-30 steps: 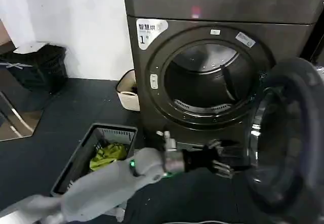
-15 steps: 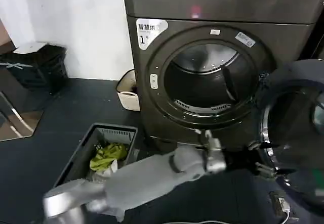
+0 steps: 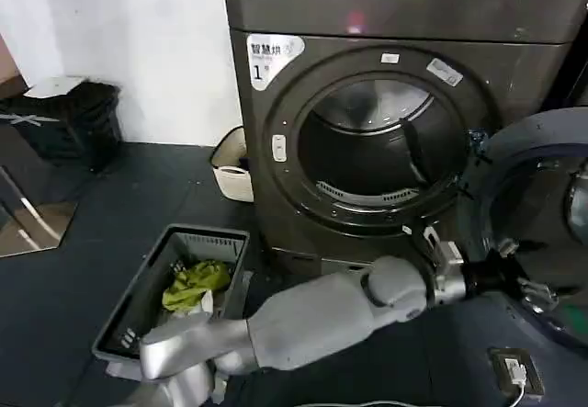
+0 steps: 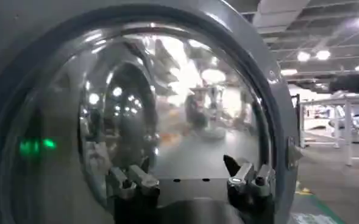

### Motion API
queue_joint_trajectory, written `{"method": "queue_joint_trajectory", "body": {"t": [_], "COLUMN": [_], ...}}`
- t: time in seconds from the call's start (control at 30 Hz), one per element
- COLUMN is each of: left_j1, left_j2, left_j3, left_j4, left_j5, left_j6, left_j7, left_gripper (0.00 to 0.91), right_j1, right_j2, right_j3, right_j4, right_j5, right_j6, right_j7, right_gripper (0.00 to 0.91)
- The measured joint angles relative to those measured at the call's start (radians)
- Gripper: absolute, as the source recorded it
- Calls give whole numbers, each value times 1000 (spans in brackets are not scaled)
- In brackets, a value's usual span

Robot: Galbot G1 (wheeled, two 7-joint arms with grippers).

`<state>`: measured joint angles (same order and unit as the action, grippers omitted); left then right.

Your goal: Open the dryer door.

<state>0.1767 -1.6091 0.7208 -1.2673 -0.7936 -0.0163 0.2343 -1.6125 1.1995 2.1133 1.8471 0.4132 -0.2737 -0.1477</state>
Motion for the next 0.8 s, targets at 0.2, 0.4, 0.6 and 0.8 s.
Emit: {"method": "queue_joint_trajectory", "body": {"t": [0.2, 0.4, 0.6, 0.8], "left_j1": [-11, -22, -3, 21], "left_j2": [0, 0, 0, 0], "left_j3": [-21, -35, -59, -66], "left_j4": [58, 96, 92, 45], "left_j5": [22, 40, 46, 118], "left_j6": [-14, -35, -125, -291], "left_j7": [-42, -57, -96, -219], "left_gripper": [907, 907, 907, 907], "right_j1": [1, 0, 1, 2], "right_j2": [3, 5, 6, -1], "right_j3": [0, -5, -7, -10], "right_j4": [1, 4, 2, 5], "right_j5": [-1, -1, -1, 0], "right_j6": [-2, -4, -3, -4], "right_j7": [0, 1, 1, -1], "right_gripper": [907, 907, 907, 907]}}
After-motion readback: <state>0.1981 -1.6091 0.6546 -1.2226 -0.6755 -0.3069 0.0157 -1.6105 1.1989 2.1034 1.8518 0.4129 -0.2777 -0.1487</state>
